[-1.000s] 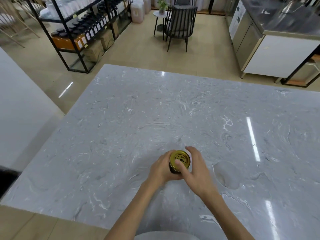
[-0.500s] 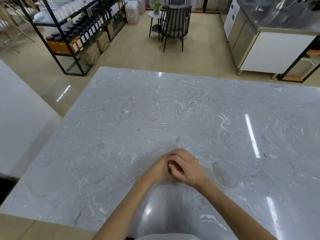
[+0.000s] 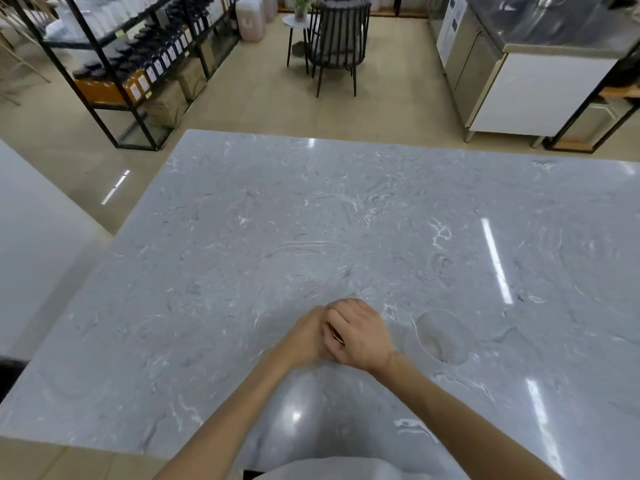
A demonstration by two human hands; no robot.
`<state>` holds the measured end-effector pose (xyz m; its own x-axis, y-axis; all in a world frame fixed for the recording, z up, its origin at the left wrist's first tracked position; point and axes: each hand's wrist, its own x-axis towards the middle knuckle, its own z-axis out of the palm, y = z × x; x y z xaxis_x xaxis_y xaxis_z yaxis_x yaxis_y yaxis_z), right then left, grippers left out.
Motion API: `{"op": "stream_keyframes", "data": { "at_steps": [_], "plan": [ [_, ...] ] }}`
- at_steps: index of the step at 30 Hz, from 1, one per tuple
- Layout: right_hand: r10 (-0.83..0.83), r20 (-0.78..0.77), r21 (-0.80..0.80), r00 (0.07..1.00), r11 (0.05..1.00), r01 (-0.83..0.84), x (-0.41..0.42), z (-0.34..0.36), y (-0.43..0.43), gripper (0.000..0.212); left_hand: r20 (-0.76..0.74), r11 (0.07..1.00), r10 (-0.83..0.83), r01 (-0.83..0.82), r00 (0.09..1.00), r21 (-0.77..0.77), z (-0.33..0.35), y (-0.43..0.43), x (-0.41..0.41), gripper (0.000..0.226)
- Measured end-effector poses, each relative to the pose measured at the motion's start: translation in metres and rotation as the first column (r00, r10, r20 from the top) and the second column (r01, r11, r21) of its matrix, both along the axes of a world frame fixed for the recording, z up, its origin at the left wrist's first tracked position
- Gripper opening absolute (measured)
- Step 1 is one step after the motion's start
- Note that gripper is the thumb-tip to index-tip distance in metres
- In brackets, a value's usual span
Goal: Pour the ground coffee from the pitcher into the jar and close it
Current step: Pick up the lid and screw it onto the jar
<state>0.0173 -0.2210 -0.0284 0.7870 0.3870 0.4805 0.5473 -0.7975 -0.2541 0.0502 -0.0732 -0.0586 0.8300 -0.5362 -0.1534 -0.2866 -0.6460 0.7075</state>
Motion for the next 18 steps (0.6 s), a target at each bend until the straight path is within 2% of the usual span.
{"op": "stream_keyframes", "data": {
  "at_steps": [2,5,7,9,11,13,16,18],
  "plan": [
    [-0.178,-0.005,0.068,0.984,0.982,0.178,-0.001,-0.002,0.014,0.009,-0.073,0.978,0.179,-0.186,0.981,-0.099,-0.006,0.002,-0.016,0.051],
    [-0.273,-0.043,0.056,0.961,0.960,0.275,-0.004,-0.002,0.024,0.010,-0.096,0.972,0.210,-0.219,0.973,-0.086,-0.012,0.007,-0.022,0.052],
    [-0.113,-0.042,-0.055,0.993,0.992,0.111,-0.009,-0.001,0.016,0.013,-0.088,0.997,0.075,-0.075,0.993,0.004,-0.011,0.011,-0.015,0.047],
    [0.195,-0.071,-0.176,0.978,0.963,-0.205,-0.009,0.004,0.000,0.014,-0.035,0.984,-0.108,0.112,0.994,0.139,-0.004,0.007,-0.005,0.030],
    [0.345,-0.118,-0.196,0.931,0.911,-0.363,-0.002,0.009,-0.013,0.016,0.047,0.981,-0.174,0.169,0.984,0.095,0.005,0.001,-0.004,0.016],
    [0.287,-0.107,-0.120,0.952,0.947,-0.299,0.001,0.012,-0.016,0.013,0.117,0.999,-0.052,0.051,0.992,0.015,0.008,-0.007,-0.010,0.014],
    [0.048,-0.068,-0.014,0.997,0.999,-0.049,-0.007,0.008,-0.005,0.007,0.154,0.967,0.194,-0.163,0.969,-0.194,0.004,-0.020,-0.031,0.006],
    [-0.116,-0.076,0.016,0.990,0.993,0.117,-0.014,0.006,0.010,0.008,0.188,0.962,0.243,-0.210,0.952,-0.177,0.004,-0.026,-0.037,0.017]
  ]
}}
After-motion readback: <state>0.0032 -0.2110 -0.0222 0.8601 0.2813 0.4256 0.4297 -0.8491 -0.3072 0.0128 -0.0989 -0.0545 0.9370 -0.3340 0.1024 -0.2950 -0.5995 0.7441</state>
